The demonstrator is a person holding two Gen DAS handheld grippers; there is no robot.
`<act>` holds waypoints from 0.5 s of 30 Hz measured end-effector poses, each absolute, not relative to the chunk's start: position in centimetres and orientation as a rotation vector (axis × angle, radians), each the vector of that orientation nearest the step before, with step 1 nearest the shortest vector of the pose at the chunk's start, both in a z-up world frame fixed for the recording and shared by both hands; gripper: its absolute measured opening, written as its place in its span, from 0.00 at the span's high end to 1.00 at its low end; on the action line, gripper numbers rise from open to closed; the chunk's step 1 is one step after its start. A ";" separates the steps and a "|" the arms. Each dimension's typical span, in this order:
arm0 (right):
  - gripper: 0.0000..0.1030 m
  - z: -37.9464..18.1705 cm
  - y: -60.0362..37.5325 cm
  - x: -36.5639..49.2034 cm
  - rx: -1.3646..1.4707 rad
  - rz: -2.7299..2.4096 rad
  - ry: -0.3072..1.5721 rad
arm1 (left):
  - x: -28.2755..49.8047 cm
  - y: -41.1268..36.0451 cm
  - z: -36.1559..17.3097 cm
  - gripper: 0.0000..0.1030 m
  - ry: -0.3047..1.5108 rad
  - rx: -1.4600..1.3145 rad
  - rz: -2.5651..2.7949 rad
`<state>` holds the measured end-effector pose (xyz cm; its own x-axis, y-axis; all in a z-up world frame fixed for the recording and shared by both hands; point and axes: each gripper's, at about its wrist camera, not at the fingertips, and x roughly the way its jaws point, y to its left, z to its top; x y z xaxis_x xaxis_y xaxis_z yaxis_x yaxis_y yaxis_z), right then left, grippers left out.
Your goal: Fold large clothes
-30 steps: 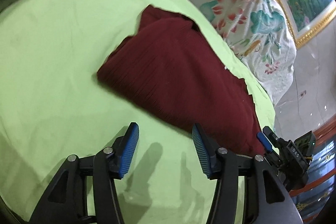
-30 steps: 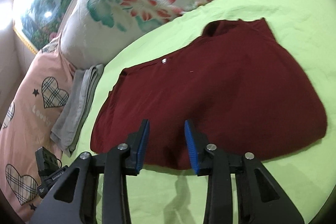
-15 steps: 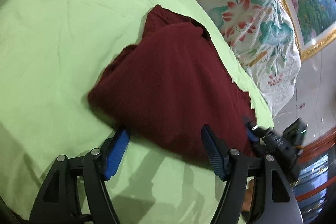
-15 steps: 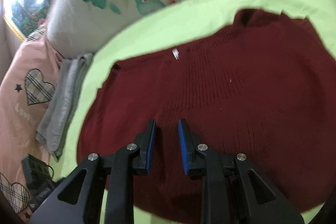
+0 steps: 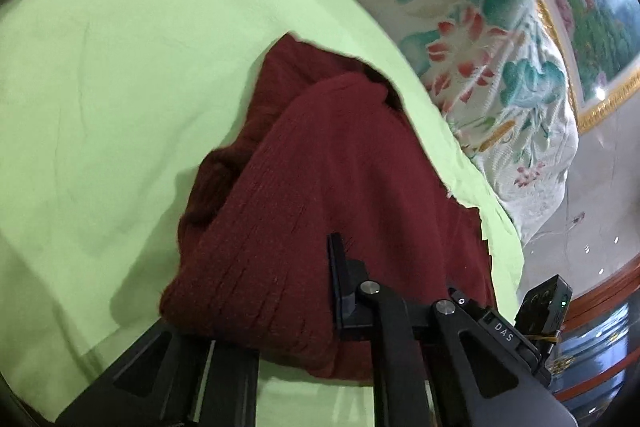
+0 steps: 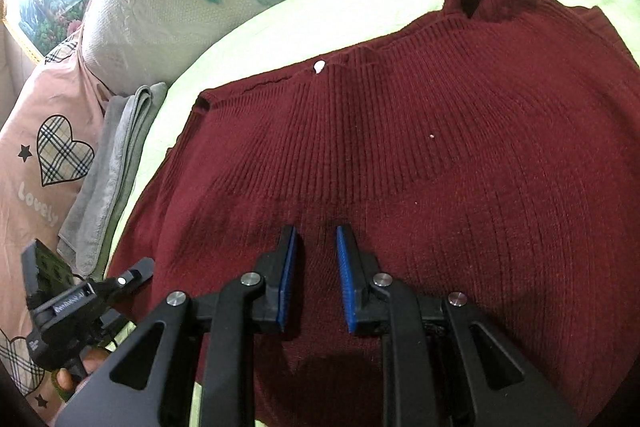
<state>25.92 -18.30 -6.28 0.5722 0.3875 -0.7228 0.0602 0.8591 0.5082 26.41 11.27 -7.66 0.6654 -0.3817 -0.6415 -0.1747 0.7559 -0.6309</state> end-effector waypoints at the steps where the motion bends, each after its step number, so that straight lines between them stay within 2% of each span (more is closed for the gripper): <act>1: 0.81 -6.3 -18.3 26.0 0.522 0.203 0.950 | 26.3 10.9 -7.0 0.91 0.837 -0.712 -0.140; 5: 0.81 -6.6 -18.7 26.1 0.571 0.218 0.952 | 26.0 8.7 -3.1 0.93 0.758 -0.667 -0.237; 9: 0.81 -7.1 -20.2 26.4 0.682 0.266 0.978 | 26.6 3.0 0.9 0.94 0.706 -0.573 -0.375; 12: 0.81 -7.6 -23.1 25.8 0.895 0.349 0.979 | 27.1 -2.1 1.9 0.94 0.722 -0.479 -0.471; 15: 0.78 -6.9 -27.9 23.5 1.065 0.330 0.871 | 27.5 -7.6 0.2 0.94 0.793 -0.350 -0.526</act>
<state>23.46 -27.92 -6.90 0.6340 0.6218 -0.4597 0.1605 0.4757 0.8648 27.46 -7.62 0.20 0.5846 -0.5678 -0.5795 0.3136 0.8169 -0.4841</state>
